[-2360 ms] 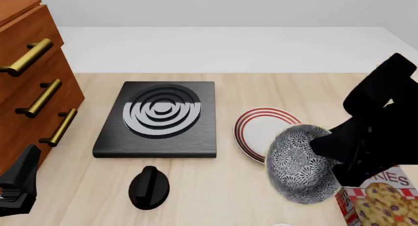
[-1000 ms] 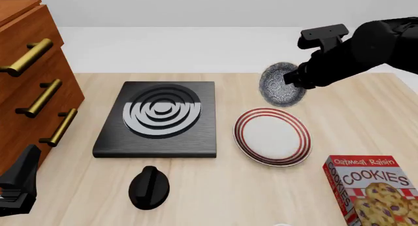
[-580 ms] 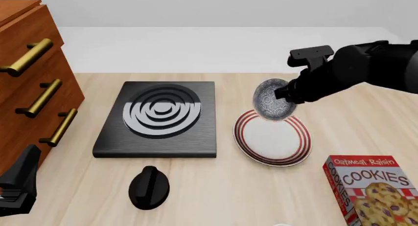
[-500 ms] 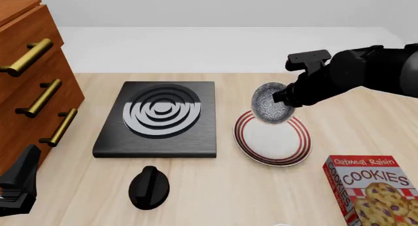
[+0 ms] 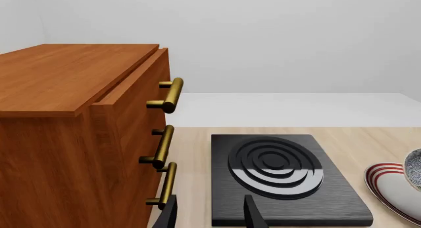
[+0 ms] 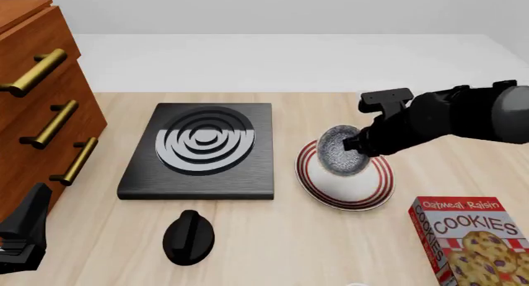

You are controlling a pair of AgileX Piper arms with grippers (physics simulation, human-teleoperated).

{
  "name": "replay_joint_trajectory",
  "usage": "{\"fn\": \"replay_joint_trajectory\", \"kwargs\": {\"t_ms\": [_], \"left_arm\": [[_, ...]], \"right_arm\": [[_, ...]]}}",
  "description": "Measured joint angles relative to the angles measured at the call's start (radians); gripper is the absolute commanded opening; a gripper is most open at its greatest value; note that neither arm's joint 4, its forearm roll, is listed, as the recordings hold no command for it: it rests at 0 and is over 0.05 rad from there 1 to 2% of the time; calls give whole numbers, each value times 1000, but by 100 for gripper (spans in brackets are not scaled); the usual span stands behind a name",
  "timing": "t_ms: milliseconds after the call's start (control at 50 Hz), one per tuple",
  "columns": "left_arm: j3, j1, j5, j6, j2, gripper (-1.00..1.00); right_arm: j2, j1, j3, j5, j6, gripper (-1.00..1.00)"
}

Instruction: Pick the akita bowl on the ramekin and place it on the plate.

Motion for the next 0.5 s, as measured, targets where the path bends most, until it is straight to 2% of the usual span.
{"fn": "replay_joint_trajectory", "kwargs": {"t_ms": [500], "left_arm": [[0, 0, 0, 0, 0, 100]], "right_arm": [[48, 1, 73, -91, 22, -100]]}}
